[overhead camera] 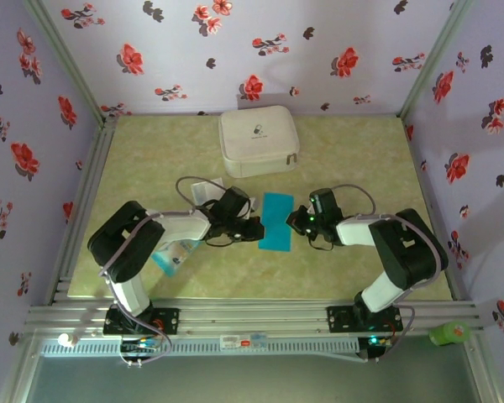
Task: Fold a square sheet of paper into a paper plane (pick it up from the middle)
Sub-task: Fold the triangle a second time at the center of the table.
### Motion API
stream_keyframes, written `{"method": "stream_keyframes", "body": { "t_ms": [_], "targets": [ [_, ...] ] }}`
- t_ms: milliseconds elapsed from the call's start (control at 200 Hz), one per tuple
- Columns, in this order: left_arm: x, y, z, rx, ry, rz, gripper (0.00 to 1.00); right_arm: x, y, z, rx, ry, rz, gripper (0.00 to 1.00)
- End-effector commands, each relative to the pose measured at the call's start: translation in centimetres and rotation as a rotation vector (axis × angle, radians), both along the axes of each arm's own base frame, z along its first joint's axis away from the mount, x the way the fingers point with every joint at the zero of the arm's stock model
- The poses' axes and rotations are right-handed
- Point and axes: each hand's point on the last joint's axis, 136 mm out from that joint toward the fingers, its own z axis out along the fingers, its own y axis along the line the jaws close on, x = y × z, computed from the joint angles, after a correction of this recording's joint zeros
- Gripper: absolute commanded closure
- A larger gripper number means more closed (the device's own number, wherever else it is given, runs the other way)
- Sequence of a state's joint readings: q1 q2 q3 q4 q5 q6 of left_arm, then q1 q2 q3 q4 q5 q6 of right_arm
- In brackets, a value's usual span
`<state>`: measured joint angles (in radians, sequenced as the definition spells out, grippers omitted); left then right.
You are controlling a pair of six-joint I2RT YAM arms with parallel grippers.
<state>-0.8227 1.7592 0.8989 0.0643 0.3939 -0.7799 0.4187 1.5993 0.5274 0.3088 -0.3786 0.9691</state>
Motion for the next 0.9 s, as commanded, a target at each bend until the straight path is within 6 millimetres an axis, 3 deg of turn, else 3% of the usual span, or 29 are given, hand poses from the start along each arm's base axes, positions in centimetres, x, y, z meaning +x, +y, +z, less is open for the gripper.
{"method": "stream_keyframes", "body": {
  "t_ms": [0, 180, 460, 660, 895],
  "targets": [
    [0.6, -1.7, 2.6, -0.018, -0.042, -0.006, 0.98, -3.0, -2.3, -4.1, -0.105, 0.149, -0.033, 1.00],
    [0.5, -4.1, 1.8, -0.024, -0.018, -0.070, 0.98, -2.9, -2.2, -3.9, -0.101, 0.145, -0.033, 1.00],
    [1.2, -5.7, -0.4, 0.010, 0.016, -0.107, 0.97, -3.0, -2.1, -3.9, -0.095, 0.150, -0.026, 1.00],
    [0.3, -3.9, -4.2, 0.111, 0.067, -0.098, 0.96, -3.3, -2.1, -4.5, -0.111, 0.170, -0.004, 1.00],
    [-1.2, -1.8, -4.9, 0.137, 0.084, -0.054, 0.93, -3.8, -2.5, -4.9, -0.153, 0.194, 0.014, 1.00]
  ]
}}
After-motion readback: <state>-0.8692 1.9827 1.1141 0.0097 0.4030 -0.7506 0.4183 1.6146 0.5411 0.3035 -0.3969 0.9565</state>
